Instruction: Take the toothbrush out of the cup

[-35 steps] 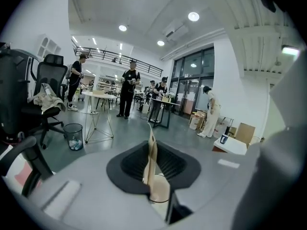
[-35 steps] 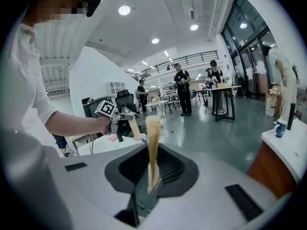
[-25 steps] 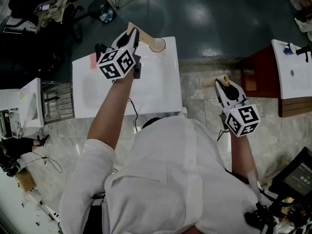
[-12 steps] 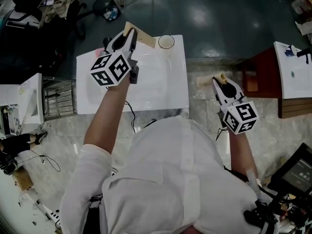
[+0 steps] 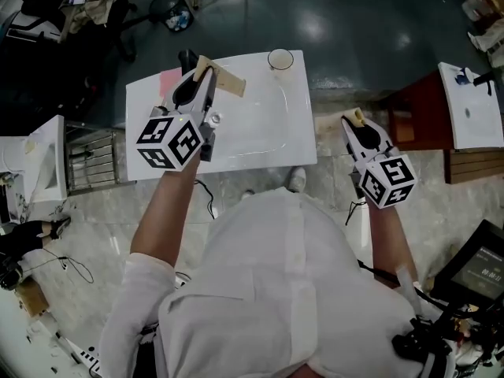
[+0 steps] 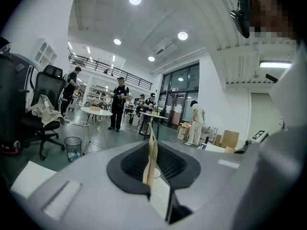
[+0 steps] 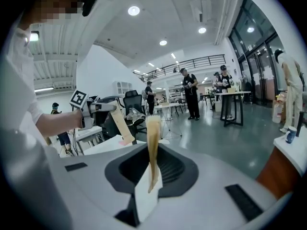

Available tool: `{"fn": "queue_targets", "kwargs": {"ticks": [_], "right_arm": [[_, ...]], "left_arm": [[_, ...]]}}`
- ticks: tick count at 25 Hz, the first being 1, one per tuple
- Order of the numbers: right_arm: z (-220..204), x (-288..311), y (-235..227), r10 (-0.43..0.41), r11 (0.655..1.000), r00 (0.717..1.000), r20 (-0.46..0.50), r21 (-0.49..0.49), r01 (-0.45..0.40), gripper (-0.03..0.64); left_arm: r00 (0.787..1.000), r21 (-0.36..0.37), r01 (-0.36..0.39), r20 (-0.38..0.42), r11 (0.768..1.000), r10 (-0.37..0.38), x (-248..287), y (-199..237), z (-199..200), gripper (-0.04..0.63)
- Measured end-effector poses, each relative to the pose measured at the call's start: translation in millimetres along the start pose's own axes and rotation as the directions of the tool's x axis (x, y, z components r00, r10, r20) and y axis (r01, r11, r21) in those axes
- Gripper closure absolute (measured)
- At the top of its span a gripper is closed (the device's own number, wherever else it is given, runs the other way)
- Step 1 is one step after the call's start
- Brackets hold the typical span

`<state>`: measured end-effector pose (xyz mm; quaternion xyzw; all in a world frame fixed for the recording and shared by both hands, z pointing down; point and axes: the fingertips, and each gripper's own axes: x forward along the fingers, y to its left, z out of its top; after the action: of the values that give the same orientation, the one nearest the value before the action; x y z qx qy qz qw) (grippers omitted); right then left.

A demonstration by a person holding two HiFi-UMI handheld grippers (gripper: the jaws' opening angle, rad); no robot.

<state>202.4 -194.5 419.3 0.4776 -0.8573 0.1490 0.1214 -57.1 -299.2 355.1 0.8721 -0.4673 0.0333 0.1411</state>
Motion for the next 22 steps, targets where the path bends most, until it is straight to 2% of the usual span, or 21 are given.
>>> {"fn": "queue_targets", "kwargs": {"ticks": [11, 22], "right_arm": [[3, 5, 92, 0.006, 0.999, 1.0, -0.007, -0.037, -0.006, 0.569], [6, 5, 132, -0.012, 0.999, 1.0, -0.02, -0.039, 0.011, 0.569]], "left_arm": [[0.991, 0.057, 0.13, -0.04, 0.99, -0.128, -96, -20, -22, 0.546], [0.952, 0.079, 0.289, -0.126, 0.954, -0.278, -142, -41, -41, 0.546]]}}
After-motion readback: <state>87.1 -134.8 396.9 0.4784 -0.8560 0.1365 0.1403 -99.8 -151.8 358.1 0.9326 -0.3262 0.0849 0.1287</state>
